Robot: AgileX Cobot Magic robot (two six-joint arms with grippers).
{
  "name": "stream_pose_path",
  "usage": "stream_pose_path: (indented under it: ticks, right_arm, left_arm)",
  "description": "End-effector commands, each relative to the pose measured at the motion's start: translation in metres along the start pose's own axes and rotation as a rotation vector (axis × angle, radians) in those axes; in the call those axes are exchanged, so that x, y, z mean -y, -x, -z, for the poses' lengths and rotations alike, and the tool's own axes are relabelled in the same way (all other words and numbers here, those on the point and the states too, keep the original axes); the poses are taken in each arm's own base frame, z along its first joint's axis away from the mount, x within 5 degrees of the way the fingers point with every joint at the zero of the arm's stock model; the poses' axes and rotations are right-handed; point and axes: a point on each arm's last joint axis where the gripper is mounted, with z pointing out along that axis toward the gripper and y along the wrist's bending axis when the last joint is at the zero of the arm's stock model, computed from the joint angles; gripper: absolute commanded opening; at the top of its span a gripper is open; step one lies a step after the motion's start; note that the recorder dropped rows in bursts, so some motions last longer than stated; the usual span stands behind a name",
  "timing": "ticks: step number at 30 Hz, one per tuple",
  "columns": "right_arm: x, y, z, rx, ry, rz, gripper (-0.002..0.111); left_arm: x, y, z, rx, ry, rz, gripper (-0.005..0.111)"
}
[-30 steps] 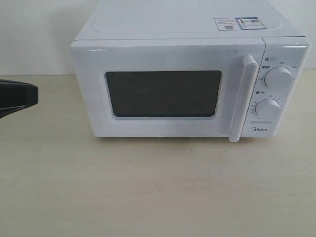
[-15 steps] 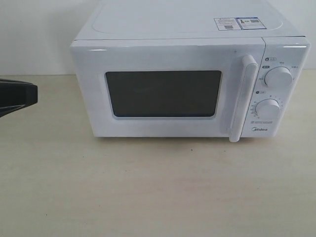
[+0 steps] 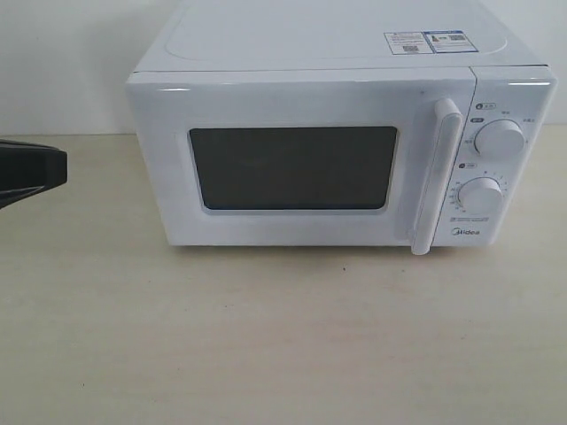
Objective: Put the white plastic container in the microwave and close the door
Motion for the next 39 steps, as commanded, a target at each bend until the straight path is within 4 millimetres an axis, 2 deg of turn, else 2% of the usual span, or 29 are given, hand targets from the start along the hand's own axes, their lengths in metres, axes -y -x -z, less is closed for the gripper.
stream_pose_path:
  ticks: [1, 8, 17, 22, 28, 39]
  right_arm:
    - [0.002, 0.001, 0.001, 0.011, -0.021, 0.016, 0.0]
    - [0.002, 0.0, 0.001, 0.0, -0.025, 0.057, 0.0]
    - [0.005, -0.016, 0.002, -0.177, -0.044, 0.164, 0.0]
    - [0.006, -0.016, 0.002, -0.183, -0.053, 0.17, 0.0]
    - [0.012, -0.021, 0.004, -0.239, -0.152, 0.137, 0.0]
    - [0.012, -0.021, 0.004, -0.236, -0.163, 0.113, 0.0]
  left_arm:
    - [0.0, 0.0, 0.001, 0.012, 0.003, 0.012, 0.004]
    - [0.0, 0.0, 0.001, 0.012, 0.003, 0.012, 0.004]
    - [0.0, 0.0, 0.001, 0.012, 0.003, 0.012, 0.004]
    - [0.0, 0.0, 0.001, 0.012, 0.003, 0.012, 0.004]
    - [0.0, 0.0, 0.001, 0.012, 0.003, 0.012, 0.004]
    - [0.0, 0.0, 0.001, 0.015, 0.006, 0.012, 0.004]
